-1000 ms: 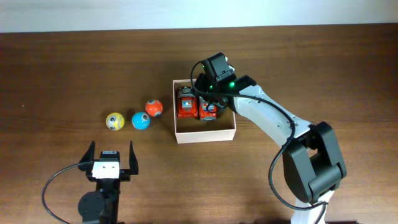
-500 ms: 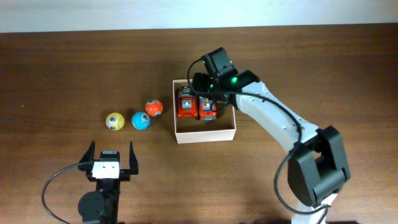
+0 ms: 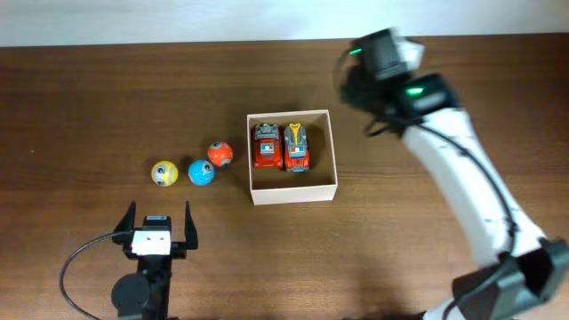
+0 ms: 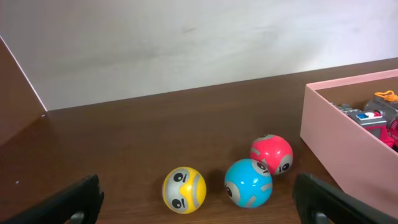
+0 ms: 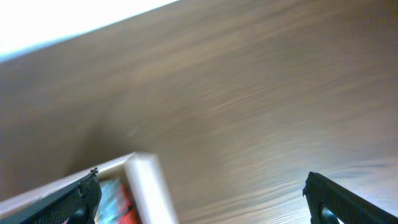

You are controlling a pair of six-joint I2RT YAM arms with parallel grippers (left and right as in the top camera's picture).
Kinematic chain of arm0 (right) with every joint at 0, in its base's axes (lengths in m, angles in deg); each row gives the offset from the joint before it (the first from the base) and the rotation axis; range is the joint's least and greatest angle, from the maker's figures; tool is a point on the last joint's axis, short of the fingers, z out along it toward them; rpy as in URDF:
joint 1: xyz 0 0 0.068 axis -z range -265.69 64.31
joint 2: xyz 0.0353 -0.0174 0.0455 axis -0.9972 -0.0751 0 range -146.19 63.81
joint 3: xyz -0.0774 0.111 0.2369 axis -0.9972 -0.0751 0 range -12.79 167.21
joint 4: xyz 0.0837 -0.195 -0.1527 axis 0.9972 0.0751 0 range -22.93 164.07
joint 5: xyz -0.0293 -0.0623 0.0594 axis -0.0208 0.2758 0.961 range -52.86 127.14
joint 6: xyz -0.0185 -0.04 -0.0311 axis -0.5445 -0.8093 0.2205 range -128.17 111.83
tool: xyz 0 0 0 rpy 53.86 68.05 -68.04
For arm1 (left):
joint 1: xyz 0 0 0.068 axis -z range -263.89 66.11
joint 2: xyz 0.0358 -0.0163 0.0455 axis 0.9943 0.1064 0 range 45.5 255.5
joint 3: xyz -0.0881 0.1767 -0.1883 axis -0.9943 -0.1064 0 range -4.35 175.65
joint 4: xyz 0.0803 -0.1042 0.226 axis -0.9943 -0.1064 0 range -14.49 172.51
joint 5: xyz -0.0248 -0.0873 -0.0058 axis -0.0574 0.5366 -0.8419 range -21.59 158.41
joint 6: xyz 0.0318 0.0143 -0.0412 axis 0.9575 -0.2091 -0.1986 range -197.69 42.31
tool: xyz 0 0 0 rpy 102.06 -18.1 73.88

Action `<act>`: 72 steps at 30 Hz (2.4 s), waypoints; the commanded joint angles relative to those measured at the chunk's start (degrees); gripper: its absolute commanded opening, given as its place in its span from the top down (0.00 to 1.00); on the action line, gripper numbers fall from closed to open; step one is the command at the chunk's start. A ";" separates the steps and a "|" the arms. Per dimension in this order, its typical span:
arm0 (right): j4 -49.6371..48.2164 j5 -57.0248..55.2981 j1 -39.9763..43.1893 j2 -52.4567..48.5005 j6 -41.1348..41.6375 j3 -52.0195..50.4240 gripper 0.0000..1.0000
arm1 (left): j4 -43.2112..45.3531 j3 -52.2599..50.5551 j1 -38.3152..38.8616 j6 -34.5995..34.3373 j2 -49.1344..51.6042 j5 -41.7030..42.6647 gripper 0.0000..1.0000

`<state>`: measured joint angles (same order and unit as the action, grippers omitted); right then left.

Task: Pack container
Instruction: 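Raise the right gripper out of the box and retract it right, then move the left gripper over the yellow ball and lower onto it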

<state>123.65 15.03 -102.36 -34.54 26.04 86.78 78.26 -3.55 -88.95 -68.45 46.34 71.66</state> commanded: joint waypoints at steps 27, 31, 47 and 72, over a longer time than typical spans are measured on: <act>10.29 4.11 29.81 3.37 2.25 1.11 0.01 | 2.21 -0.20 0.00 0.48 -0.44 5.60 0.01; 10.29 4.11 29.81 3.37 2.25 1.11 0.01 | -0.46 5.18 -0.42 -4.48 2.27 5.73 0.01; 10.29 4.13 29.81 3.37 2.25 1.11 0.01 | -47.17 68.32 -6.99 -4.48 65.92 9.60 0.01; 10.29 4.11 29.81 3.37 2.25 1.11 0.01 | -48.70 72.43 -6.99 -15.76 95.69 10.80 0.01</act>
<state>133.94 19.25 -72.70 -32.13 27.86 86.89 29.39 67.90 -95.71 -79.38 141.79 92.05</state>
